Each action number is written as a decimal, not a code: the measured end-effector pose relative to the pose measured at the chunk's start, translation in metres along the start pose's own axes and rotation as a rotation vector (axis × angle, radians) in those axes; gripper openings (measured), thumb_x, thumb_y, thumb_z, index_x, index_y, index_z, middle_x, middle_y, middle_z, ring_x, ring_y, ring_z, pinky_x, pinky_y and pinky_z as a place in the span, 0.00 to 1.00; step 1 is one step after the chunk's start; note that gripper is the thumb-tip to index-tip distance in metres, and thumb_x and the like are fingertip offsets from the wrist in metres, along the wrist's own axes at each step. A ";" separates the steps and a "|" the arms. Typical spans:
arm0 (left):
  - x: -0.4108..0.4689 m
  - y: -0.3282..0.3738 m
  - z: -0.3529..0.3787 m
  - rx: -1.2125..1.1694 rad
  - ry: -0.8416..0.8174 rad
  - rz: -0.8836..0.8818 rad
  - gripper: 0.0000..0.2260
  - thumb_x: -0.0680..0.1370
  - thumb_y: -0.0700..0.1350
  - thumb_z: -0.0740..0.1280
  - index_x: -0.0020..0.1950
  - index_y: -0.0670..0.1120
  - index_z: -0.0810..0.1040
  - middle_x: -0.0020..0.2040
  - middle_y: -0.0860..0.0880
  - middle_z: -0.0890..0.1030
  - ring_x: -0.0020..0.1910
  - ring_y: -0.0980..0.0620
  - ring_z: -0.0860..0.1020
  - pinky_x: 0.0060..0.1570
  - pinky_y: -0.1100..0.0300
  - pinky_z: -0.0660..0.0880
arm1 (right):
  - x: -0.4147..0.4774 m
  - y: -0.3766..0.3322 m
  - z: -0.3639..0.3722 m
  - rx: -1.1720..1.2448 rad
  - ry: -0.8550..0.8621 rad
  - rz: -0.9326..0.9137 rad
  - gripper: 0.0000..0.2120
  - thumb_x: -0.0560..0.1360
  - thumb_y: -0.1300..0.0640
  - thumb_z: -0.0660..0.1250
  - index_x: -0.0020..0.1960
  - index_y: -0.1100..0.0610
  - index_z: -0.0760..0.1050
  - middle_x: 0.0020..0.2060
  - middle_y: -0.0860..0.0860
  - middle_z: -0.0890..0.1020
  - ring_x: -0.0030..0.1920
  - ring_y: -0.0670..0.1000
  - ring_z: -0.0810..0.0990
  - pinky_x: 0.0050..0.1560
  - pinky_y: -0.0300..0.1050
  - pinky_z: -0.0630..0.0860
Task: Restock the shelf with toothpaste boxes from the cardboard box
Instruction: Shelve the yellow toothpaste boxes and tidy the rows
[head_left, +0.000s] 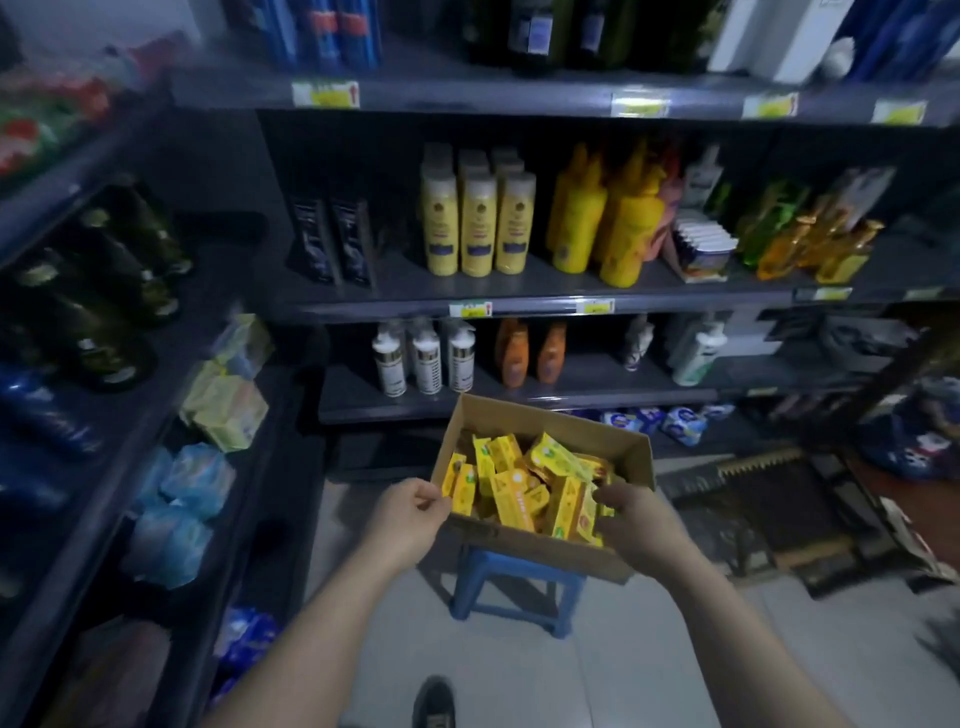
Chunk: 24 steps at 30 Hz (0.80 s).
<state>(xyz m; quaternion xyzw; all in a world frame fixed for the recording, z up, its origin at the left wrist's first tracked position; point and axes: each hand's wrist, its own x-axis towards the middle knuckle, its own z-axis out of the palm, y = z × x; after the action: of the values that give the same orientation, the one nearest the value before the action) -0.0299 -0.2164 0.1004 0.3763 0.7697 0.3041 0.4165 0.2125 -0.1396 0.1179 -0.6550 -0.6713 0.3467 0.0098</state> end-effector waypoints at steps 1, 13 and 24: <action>0.018 0.003 0.002 0.007 -0.025 -0.022 0.08 0.78 0.45 0.67 0.55 0.43 0.79 0.52 0.48 0.81 0.51 0.48 0.80 0.56 0.54 0.76 | 0.014 0.000 0.000 0.003 0.003 0.033 0.20 0.75 0.62 0.63 0.67 0.53 0.75 0.64 0.54 0.77 0.62 0.54 0.76 0.47 0.38 0.68; 0.194 -0.014 0.079 0.086 -0.281 -0.227 0.12 0.78 0.49 0.66 0.59 0.46 0.77 0.58 0.45 0.79 0.56 0.45 0.78 0.58 0.52 0.75 | 0.143 0.057 0.036 0.132 -0.032 0.325 0.21 0.76 0.68 0.58 0.67 0.57 0.73 0.64 0.56 0.76 0.58 0.56 0.77 0.43 0.38 0.70; 0.299 -0.059 0.164 0.255 -0.321 -0.277 0.24 0.78 0.47 0.67 0.73 0.48 0.65 0.70 0.45 0.71 0.65 0.45 0.72 0.61 0.52 0.72 | 0.263 0.120 0.111 0.159 -0.158 0.411 0.24 0.78 0.67 0.58 0.74 0.61 0.63 0.68 0.58 0.72 0.66 0.59 0.73 0.55 0.46 0.75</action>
<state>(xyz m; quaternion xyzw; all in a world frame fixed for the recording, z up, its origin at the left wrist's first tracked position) -0.0170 0.0268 -0.1457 0.3604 0.7699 0.0809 0.5204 0.2276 0.0310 -0.1396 -0.7457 -0.4932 0.4436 -0.0619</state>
